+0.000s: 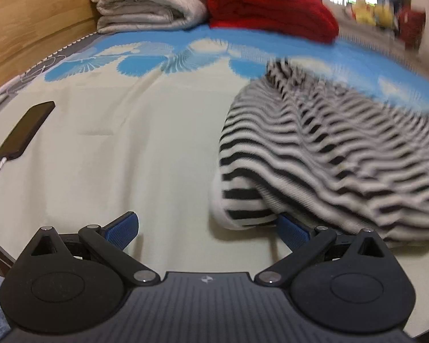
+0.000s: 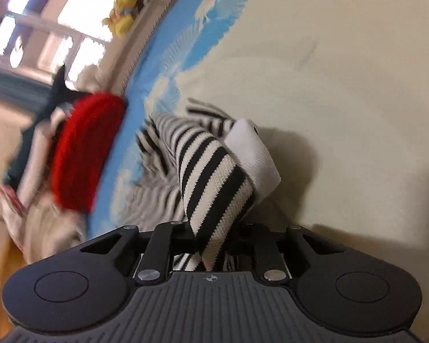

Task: Fold small clothes
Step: 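Grasp the striped jacket edge with the right gripper and lift it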

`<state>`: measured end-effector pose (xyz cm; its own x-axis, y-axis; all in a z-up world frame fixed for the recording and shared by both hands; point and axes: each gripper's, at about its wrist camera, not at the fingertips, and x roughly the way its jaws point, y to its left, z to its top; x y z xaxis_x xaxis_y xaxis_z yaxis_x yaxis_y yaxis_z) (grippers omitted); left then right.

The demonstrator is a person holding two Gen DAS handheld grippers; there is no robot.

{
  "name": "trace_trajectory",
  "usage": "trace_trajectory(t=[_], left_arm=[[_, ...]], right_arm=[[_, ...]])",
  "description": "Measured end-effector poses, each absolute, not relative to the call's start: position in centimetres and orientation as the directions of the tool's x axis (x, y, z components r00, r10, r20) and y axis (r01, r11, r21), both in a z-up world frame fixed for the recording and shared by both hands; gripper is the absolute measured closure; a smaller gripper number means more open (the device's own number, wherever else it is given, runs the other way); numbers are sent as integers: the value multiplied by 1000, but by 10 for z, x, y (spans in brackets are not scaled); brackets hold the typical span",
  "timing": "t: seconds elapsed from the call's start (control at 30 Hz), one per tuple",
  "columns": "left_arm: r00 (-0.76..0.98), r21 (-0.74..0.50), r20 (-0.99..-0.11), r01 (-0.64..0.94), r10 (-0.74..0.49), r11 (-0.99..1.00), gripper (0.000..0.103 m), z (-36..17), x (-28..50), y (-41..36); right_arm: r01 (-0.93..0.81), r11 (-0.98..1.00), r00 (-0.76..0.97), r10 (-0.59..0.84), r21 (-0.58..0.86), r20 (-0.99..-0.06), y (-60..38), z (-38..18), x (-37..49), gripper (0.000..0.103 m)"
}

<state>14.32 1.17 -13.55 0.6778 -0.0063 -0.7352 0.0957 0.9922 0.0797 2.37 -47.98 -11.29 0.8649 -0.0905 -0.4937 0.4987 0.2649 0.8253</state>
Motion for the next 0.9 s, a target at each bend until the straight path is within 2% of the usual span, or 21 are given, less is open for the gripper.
trace_trajectory(t=[0.03, 0.1, 0.2, 0.23, 0.3, 0.47, 0.53, 0.63, 0.77, 0.83, 0.9], left_arm=[[668, 123, -744, 99, 25, 987, 0, -141, 145, 7], [653, 128, -757, 107, 27, 986, 0, -145, 147, 2], [659, 131, -752, 118, 21, 984, 0, -147, 147, -2], [660, 134, -751, 115, 26, 984, 0, -147, 148, -3], [651, 117, -758, 102, 22, 988, 0, -147, 151, -1], [645, 93, -764, 77, 21, 993, 0, -142, 154, 7], [642, 82, -767, 68, 19, 994, 0, -141, 154, 11], [647, 77, -762, 59, 21, 995, 0, -137, 152, 15], [656, 29, -755, 31, 2, 999, 0, -129, 153, 31], [652, -9, -758, 10, -13, 1000, 0, -126, 153, 42], [649, -28, -760, -1, -21, 1000, 0, -124, 153, 48]], right_arm=[[498, 270, 866, -116, 824, -486, -483, -105, 22, 90], [516, 252, 857, -170, 819, -487, -494, -97, 16, 91], [608, 191, 789, -248, 770, -561, -505, -104, 6, 91], [652, 170, 753, -257, 739, -606, -507, -110, 5, 91], [668, 145, 739, -242, 730, -629, -507, -121, 6, 91], [678, 285, 735, -297, 678, -610, -492, -98, 24, 91], [666, 432, 745, -346, 608, -570, -474, -70, 38, 91], [558, 712, 813, -365, 427, -453, -413, -16, 73, 91], [274, 959, 917, -239, 68, -320, -291, 22, 110, 91], [83, 984, 943, -127, -155, -306, -223, 13, 116, 91], [-94, 941, 934, -29, -325, -357, -167, -12, 115, 91]])
